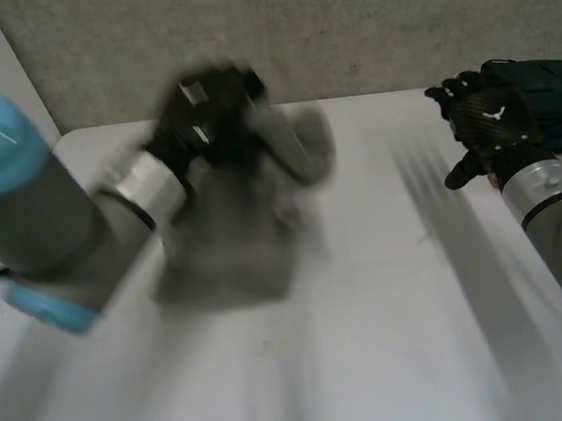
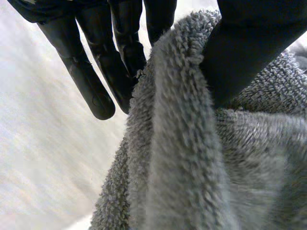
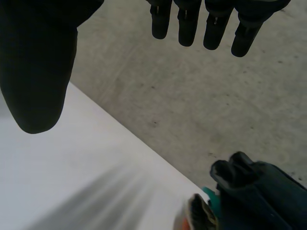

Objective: Fold the laundry.

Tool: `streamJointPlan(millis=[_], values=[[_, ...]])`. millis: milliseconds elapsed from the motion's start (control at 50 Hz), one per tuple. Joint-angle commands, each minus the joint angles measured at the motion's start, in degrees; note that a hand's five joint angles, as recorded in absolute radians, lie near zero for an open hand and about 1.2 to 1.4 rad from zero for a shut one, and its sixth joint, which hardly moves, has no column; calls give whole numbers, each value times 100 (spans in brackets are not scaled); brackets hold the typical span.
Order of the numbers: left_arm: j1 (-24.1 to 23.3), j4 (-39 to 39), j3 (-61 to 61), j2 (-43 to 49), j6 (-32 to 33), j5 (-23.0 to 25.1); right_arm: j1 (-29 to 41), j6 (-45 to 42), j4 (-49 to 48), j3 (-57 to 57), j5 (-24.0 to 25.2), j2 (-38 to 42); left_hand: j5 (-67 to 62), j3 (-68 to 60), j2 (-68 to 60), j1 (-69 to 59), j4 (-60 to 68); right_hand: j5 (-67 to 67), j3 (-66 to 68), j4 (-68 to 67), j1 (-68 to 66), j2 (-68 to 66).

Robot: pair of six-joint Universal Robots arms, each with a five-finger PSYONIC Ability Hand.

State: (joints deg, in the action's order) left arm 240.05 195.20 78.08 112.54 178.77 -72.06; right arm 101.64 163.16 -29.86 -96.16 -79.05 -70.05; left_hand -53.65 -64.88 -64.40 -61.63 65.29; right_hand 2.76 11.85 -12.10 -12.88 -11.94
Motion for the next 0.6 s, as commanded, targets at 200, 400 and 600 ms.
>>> streamJointPlan(millis=[200, 400, 600], values=[[217, -789, 935, -853, 571, -764, 65, -143, 875, 229, 626, 97, 5328, 5451, 5402, 5125, -5492, -276, -185, 210, 288, 194], [297, -1265, 2649, -1912, 633, -862, 470, -1504, 2132, 256, 1523, 70, 3612, 3735, 3687, 3410, -3776, -276, -185, 210, 288, 194], [543, -615, 3319, -1078, 1309, -958, 830, -3228, 2766, 774, 1665, 667, 3746, 3869, 3821, 3544, -3910, 581, 672, -647, -569, -663]])
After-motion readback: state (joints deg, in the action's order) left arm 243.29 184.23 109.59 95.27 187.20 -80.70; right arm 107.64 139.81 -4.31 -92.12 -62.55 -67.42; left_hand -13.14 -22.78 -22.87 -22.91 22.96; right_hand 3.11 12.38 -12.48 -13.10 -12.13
